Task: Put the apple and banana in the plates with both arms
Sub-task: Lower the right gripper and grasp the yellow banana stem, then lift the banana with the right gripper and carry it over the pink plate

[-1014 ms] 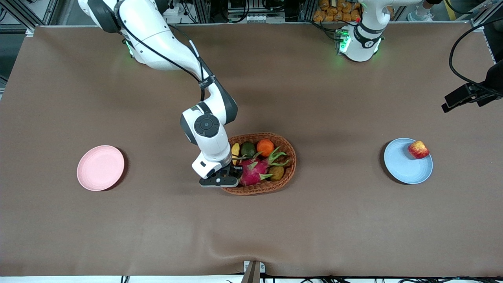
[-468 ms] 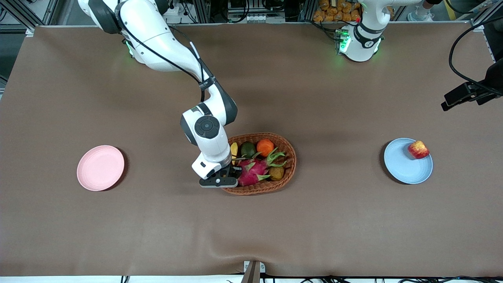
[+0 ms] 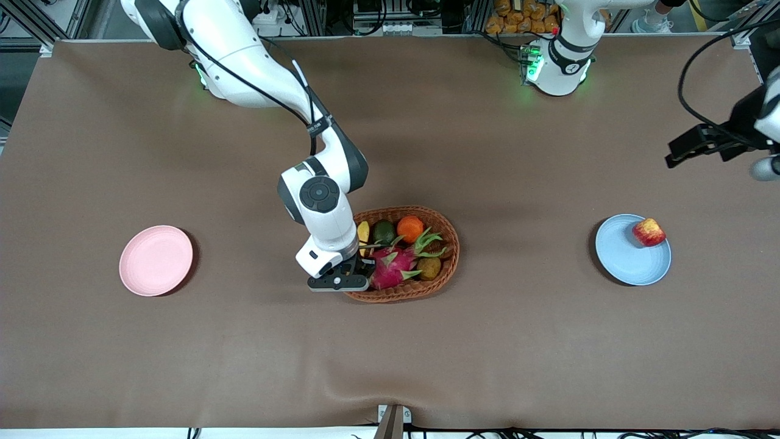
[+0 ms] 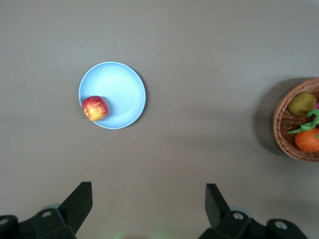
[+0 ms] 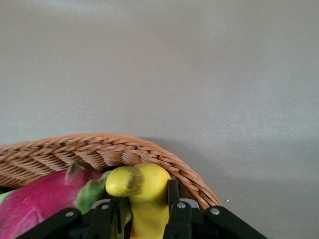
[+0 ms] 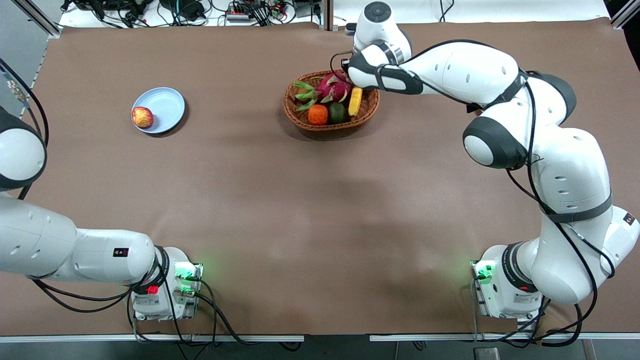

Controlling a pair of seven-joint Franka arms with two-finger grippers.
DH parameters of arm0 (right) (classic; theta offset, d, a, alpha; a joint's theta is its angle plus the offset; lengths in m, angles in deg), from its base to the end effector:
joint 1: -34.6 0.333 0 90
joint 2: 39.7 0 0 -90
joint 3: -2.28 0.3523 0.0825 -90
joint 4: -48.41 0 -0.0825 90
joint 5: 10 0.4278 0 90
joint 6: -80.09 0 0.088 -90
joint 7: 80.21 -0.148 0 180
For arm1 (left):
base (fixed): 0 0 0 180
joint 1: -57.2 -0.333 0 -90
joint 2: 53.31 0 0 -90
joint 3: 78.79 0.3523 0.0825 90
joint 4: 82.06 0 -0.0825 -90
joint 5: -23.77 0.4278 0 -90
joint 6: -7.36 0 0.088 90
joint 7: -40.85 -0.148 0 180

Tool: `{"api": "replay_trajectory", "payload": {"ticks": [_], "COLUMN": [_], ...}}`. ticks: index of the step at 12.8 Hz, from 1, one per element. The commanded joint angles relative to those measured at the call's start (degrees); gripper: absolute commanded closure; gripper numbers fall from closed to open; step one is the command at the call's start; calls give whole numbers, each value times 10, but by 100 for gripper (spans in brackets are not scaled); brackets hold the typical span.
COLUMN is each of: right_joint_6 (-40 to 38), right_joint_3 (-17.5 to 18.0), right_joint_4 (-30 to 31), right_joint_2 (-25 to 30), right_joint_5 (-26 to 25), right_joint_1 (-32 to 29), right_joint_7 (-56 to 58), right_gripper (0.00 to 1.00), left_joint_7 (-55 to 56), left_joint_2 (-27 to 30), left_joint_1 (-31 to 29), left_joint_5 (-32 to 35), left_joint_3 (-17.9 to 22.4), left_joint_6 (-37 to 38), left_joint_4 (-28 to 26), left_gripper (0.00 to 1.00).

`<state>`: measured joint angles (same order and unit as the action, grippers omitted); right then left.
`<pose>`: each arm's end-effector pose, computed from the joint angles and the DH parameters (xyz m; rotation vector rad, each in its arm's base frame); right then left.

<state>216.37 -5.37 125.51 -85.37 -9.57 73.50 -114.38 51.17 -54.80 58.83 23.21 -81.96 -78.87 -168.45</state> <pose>0.7005 0.4538 0.2388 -3.0580 0.0066 -0.3831 0.5976 -0.0512 0.6309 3.1303 0.1501 -0.0470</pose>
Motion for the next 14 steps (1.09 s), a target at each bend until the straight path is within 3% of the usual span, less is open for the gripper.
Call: {"api": "replay_trajectory", "payload": {"ticks": [1,7,10,12,14], "right_joint_6": [-39,-128,-209,-209,-211], "right_joint_3": [1,2,2,3,2], "right_joint_4": [7,7,16,65,117], "right_joint_2": [46,121,159,191,219], "right_joint_5": [-11,-3,17,56,56], "right_joint_1": [-2,-38,-95,-142,-187], "right_joint_7": [-5,68,98,173,224], "right_gripper": [100,100,100,100,100], "left_joint_7": [2,1,0,1,1], "left_joint_2": [2,6,22,23,20], "left_joint_1": [-4,-8,-9,-9,-10], "left_joint_5": [11,11,11,10,11], "left_joint_3": [-18,-17,-13,-12,-11], "left_joint_6": [-2,-1,4,4,3], "left_joint_4": [-1,4,3,4,4], "left_gripper": [0,0,0,0,0]}}
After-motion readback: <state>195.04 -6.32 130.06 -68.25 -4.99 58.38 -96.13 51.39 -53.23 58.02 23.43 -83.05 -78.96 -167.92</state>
